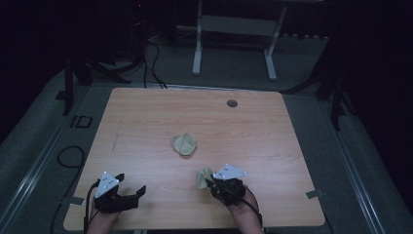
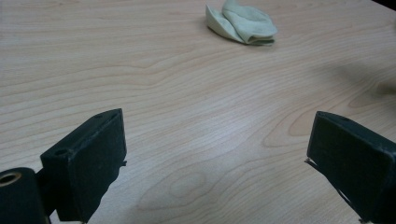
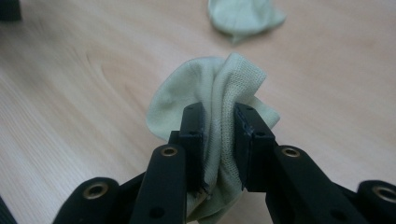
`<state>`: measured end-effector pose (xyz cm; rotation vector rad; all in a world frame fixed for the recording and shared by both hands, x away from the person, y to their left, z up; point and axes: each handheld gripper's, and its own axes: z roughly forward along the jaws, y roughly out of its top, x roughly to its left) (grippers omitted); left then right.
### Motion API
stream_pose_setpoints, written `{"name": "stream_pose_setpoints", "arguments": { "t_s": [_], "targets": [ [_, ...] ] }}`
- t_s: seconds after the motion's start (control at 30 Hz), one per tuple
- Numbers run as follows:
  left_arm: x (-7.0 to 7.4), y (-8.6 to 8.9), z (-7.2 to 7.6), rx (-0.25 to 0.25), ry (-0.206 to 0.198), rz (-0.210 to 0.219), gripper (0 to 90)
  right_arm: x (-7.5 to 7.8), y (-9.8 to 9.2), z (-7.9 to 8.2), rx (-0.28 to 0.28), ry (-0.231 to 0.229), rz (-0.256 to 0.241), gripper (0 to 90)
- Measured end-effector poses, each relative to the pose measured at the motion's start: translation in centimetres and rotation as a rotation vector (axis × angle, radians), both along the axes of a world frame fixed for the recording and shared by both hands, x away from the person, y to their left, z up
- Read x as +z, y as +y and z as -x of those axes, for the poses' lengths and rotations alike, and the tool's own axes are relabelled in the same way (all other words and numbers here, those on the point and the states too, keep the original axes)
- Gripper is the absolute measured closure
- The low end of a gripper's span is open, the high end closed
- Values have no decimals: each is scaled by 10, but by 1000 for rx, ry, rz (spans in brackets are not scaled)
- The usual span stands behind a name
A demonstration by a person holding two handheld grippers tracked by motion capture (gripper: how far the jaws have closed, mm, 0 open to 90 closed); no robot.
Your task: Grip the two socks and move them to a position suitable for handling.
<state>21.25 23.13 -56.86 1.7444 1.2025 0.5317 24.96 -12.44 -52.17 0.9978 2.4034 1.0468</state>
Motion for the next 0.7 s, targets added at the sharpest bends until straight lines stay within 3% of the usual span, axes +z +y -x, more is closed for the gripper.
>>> {"name": "stream_pose_setpoints", "arguments": {
  "t_s": [0.07,0.13,0.27,0.37,0.47,0.57,0.63,0.7],
  "targets": [
    [0,-1,0,-6,-6,-4,46,-17,5,0,3,32,15,741],
    [-1,-4,0,-9,-5,-5,46,-21,7,0,1,39,11,741],
    [-3,-13,0,-46,7,-32,47,-36,17,-2,-15,38,63,725],
    [-2,-16,1,-55,-4,-45,46,-40,16,-4,-42,48,33,718],
    [-2,-19,3,-68,-7,-31,47,-42,18,-4,-42,37,46,658],
    [-1,-23,3,-87,-6,-25,47,-39,20,-6,-28,75,22,483],
    [0,-25,3,-94,-7,-9,47,-37,19,-7,-25,76,21,457],
    [1,-29,3,-105,0,-7,54,-27,15,-5,-16,48,13,386]
  ]
}}
